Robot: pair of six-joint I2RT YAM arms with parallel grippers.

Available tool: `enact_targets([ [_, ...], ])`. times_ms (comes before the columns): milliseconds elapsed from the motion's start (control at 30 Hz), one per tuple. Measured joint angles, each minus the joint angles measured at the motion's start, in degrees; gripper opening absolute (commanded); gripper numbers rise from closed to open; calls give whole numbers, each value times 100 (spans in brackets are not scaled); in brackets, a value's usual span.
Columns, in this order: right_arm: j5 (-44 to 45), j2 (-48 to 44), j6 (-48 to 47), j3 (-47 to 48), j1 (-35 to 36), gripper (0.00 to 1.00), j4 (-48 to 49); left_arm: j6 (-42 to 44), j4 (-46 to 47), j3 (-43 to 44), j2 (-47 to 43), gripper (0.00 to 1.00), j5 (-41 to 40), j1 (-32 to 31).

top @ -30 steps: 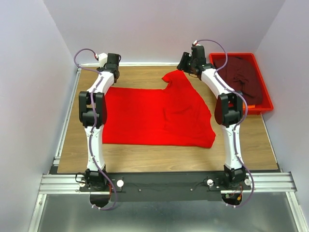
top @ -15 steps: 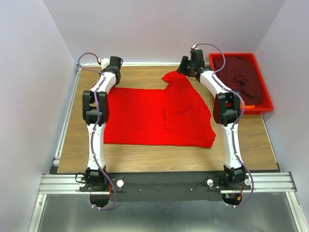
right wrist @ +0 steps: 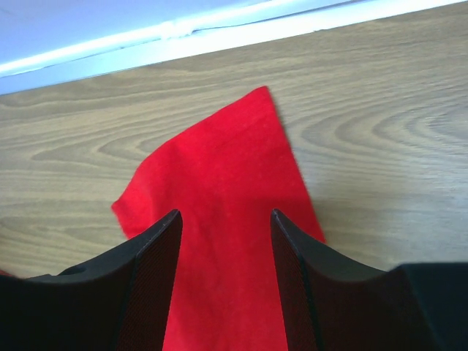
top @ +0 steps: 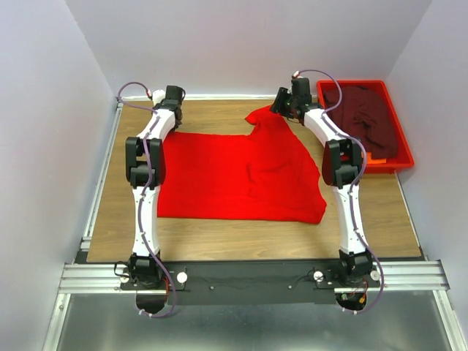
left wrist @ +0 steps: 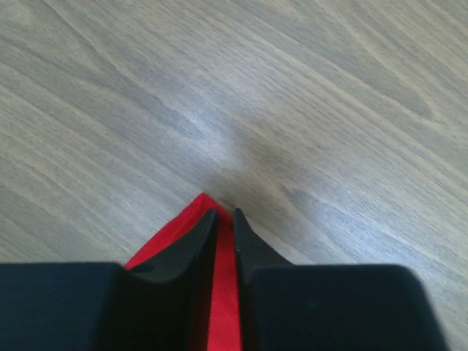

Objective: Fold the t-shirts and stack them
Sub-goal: Fold the tshirt

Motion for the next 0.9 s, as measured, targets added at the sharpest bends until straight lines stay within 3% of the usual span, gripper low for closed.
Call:
enact_targets([
  [100, -42, 190, 33, 195, -68, 62, 7, 2, 94, -111, -44, 0, 4, 33],
  [467, 72, 887, 85, 1051, -162, 61, 44, 140, 455, -575, -308, 0, 240, 76],
  [900, 1093, 1023, 234, 1082, 227, 47, 39, 306, 612, -859, -490, 0, 525, 79],
])
